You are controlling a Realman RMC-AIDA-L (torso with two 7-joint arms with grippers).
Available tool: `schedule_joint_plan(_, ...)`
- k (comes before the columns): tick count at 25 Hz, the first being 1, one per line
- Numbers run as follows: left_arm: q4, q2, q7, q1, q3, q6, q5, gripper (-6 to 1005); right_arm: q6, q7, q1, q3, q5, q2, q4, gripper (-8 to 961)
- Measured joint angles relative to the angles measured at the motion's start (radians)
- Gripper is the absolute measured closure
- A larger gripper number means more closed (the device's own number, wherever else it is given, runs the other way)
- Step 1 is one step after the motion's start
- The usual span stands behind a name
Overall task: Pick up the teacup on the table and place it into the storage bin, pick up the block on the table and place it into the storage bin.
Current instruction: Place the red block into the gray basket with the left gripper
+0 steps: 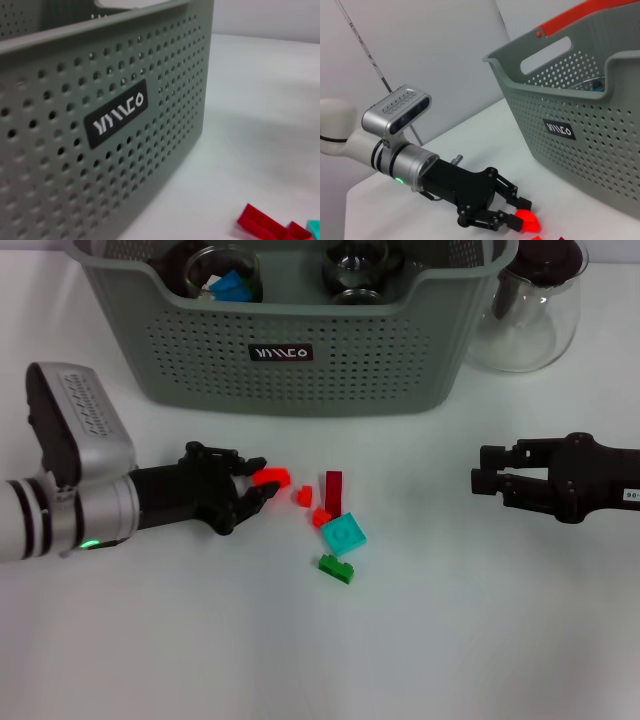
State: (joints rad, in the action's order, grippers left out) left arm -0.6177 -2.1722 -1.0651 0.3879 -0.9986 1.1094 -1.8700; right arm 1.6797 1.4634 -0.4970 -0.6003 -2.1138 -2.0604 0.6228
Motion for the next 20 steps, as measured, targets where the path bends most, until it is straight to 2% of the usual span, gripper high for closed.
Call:
schedule_joint_plan(5,-0.123,0.009,-0.17,-0.026,0.03,0.139,-0.142,710,0.002,0.0,0.0,0.002,0.0,0.003,0.0,529)
schedule_joint_plan(10,-0.239,0.024,-0.282,-0.021,0.122,0.438,-0.246,700,0.001,0.0,-0.001,0.003,0.0,0.003,0.0,529)
schedule_joint_plan(13,-0.265,0.036,-0.304,0.023,0.194,0.642,-0.234,694,0.001,0.0,-0.002,0.004,0.0,0.003,0.0,529)
schedule_joint_plan(16,-0.268,0.045,-0.355,0.093,0.29,0.782,-0.188,688,0.001,-0.001,-0.003,0.004,0.002,0.003,0.0,529)
schedule_joint_plan(20,-0.274,0.059,-0.487,0.188,0.417,0.823,-0.065,680,0.001,-0.002,-0.003,0.003,0.002,0.002,0.0,529)
